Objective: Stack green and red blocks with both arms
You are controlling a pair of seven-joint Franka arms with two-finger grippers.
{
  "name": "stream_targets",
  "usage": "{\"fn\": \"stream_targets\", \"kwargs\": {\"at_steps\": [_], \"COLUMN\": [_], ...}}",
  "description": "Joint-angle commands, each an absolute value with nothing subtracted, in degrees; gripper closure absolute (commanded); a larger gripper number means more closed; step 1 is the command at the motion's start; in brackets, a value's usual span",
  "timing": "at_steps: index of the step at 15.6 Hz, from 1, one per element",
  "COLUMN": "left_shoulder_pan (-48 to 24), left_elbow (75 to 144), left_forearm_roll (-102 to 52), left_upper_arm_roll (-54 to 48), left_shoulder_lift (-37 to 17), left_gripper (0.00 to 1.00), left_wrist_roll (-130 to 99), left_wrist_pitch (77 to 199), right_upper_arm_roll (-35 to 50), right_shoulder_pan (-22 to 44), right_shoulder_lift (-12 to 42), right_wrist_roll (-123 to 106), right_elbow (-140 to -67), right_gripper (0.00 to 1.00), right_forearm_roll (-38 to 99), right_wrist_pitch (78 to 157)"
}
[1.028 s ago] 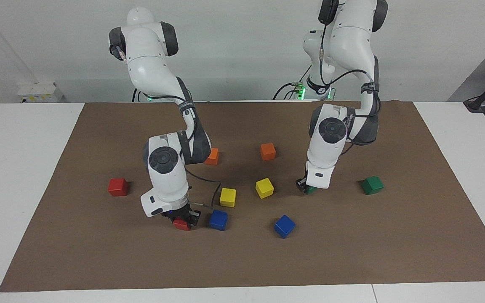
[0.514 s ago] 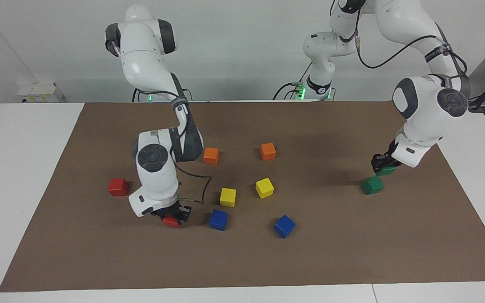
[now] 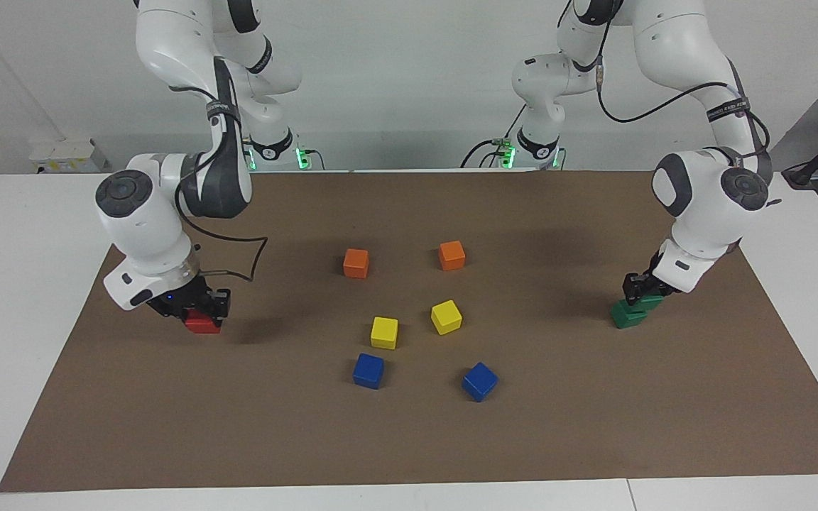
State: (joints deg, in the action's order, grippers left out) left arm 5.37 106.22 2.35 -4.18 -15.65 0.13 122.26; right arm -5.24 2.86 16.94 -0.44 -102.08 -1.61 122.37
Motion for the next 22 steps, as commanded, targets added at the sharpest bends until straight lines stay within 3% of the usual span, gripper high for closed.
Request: {"fn": "stream_targets", "kwargs": {"at_steps": [1, 10, 11, 12, 17, 18, 19, 22], "left_shoulder_pan": [5.45, 5.36, 5.27, 5.27, 5.1, 5.01, 4.75, 3.61], "left_elbow": [108.01, 109.33, 109.94, 110.73, 107.69, 105.14, 102.16, 98.62], "left_forearm_roll": [1.5, 1.49, 1.58, 1.58, 1.58, 1.58, 1.67, 1.5], "left_upper_arm_roll": [-4.13, -4.13, -4.04, -4.13, -4.13, -4.3, -4.48, -5.18], "left_shoulder_lift": [-15.64, -15.91, -15.82, -15.65, -13.02, -12.57, -11.79, -9.06], "left_gripper": [1.0, 1.0, 0.58, 0.01, 0.0, 0.0, 0.0, 0.0], "left_wrist_roll": [-0.08, -6.86, -6.68, -6.59, -6.59, -6.68, -6.85, -7.21], "left_wrist_pitch": [125.32, 126.21, 126.91, 127.61, 121.59, 117.29, 112.9, 105.05], "right_upper_arm_roll": [-4.31, -4.31, -4.31, -4.31, -4.31, -4.31, -4.31, -4.39], "right_shoulder_pan": [-0.26, -1.85, -1.85, -1.93, -1.93, -1.93, -1.93, -1.85], "right_shoulder_lift": [11.78, 11.16, 11.16, 11.16, 11.08, 11.16, 11.16, 11.16], "right_wrist_roll": [-6.31, -7.29, -7.21, -7.21, -7.03, -7.03, -7.03, -7.29], "right_elbow": [-112.93, -115.93, -116.19, -116.71, -116.89, -116.89, -116.81, -115.93], "right_gripper": [1.0, 1.0, 1.0, 1.0, 1.0, 0.19, 0.0, 0.0], "right_forearm_roll": [0.61, 1.23, 1.23, 1.23, 1.23, 1.23, 1.23, 1.14], "right_wrist_pitch": [130.06, 133.68, 134.03, 134.56, 135.0, 135.09, 135.0, 133.86]}}
